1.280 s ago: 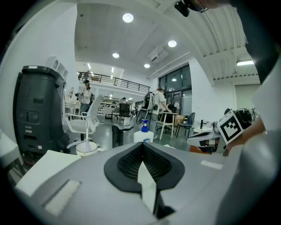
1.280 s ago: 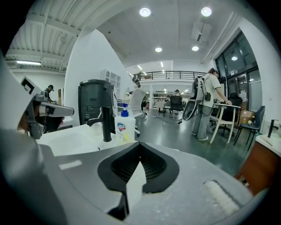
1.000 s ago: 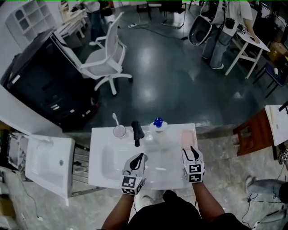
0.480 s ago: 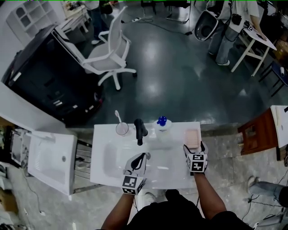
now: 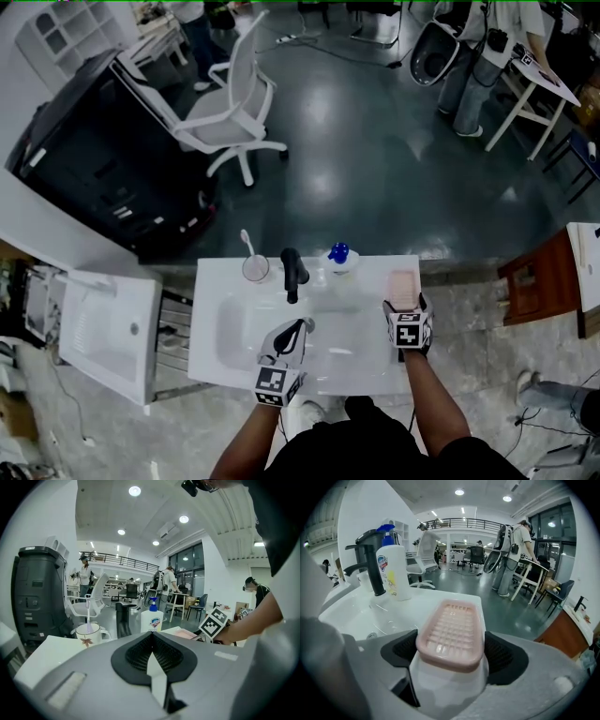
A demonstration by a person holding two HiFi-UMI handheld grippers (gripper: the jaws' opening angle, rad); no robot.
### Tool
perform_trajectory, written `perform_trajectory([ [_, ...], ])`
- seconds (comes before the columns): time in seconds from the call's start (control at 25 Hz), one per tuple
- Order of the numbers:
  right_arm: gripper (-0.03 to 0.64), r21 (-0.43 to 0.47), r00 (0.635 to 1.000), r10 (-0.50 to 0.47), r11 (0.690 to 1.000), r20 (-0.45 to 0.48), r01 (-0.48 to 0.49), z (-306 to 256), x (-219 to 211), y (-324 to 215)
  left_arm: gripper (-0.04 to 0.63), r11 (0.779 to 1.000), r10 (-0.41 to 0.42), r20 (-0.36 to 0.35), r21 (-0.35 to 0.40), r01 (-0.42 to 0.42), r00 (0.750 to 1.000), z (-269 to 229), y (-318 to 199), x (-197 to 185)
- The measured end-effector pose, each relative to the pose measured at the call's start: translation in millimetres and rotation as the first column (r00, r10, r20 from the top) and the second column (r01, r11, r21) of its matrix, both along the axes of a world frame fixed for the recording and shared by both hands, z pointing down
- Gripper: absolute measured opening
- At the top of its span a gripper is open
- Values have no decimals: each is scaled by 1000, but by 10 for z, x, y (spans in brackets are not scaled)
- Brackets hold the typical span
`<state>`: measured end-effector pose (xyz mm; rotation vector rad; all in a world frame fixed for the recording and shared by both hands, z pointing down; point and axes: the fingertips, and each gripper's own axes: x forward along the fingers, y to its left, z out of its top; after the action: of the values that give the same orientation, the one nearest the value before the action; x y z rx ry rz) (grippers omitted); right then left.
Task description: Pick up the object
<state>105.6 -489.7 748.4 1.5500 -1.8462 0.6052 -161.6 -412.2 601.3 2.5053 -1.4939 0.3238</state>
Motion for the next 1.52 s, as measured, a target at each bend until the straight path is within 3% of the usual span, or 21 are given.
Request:
perform_trajectory([
  [0.08, 428, -1, 1000, -5, 1000, -1, 5, 18, 4, 1, 17, 1000, -4, 3, -3, 4, 1000, 13, 21, -9],
  [0.4, 423, 24, 1000, -14, 1000, 16, 14, -70, -6, -3, 17, 1000, -18, 9, 2, 18, 1000, -18, 75, -67],
  [0.84, 422, 169, 999, -42, 985, 23, 38, -579, -108, 72, 17, 1000, -3, 12, 16, 2, 1000, -105, 194, -63],
  [1.08, 422, 295, 997, -70, 954, 37, 56, -1177, -165, 105, 17, 999, 17, 7, 52, -17, 1000, -226, 224, -9],
  [1.4, 422, 454, 994, -94, 889, 55, 59, -2031, -251, 274, 17, 998, 35, -5, 60, -35, 999, -418, 343, 41],
  [1.52, 422, 499, 993, -100, 864, 54, 60, -2285, -298, 360, 17, 993, 47, -13, 109, -46, 999, -494, 356, 65],
])
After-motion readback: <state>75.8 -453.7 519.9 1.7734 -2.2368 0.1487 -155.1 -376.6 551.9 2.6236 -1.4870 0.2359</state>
